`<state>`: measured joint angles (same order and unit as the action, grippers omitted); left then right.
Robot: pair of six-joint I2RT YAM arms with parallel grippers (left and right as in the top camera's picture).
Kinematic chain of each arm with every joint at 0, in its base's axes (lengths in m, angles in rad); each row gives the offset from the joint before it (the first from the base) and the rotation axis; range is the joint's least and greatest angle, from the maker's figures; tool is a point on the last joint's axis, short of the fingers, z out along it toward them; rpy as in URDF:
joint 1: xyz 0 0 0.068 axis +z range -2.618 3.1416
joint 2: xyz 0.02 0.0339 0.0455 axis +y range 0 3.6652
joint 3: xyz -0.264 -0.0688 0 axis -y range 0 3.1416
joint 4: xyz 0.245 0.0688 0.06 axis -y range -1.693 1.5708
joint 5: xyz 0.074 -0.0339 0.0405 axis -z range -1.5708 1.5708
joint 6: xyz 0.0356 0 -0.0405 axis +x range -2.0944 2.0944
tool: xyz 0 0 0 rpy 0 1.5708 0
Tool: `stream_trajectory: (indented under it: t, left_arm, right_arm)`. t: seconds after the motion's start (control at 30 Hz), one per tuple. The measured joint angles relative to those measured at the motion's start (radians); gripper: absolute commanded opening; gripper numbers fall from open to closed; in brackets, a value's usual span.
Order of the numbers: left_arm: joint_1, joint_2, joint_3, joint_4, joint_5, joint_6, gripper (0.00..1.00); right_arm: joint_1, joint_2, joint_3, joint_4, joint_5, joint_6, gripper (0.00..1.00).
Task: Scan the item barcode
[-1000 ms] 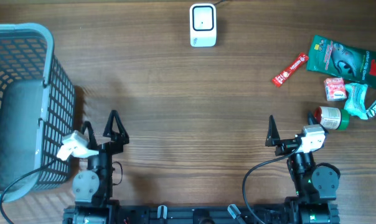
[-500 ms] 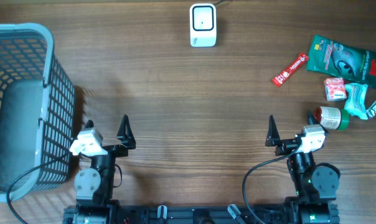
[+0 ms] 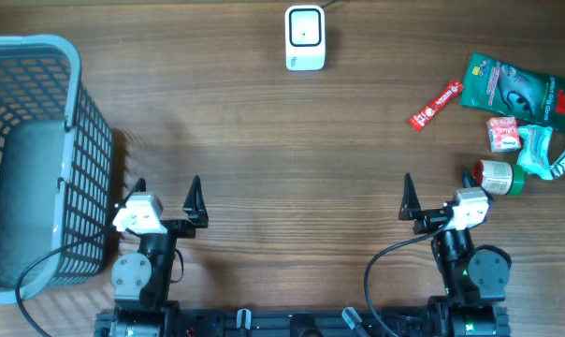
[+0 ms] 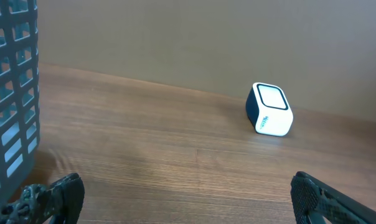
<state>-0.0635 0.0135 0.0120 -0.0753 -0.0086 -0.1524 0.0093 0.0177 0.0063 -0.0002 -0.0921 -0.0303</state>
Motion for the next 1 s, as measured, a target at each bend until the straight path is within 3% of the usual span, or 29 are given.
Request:
stream_trajectory:
  t: [1.0]
  left_arm:
    - [0.027, 0.0, 0.0, 0.0, 0.019, 0.002, 1.0]
  right_arm:
    - [0.0, 0.0, 0.0, 0.0, 0.0, 0.0, 1.0]
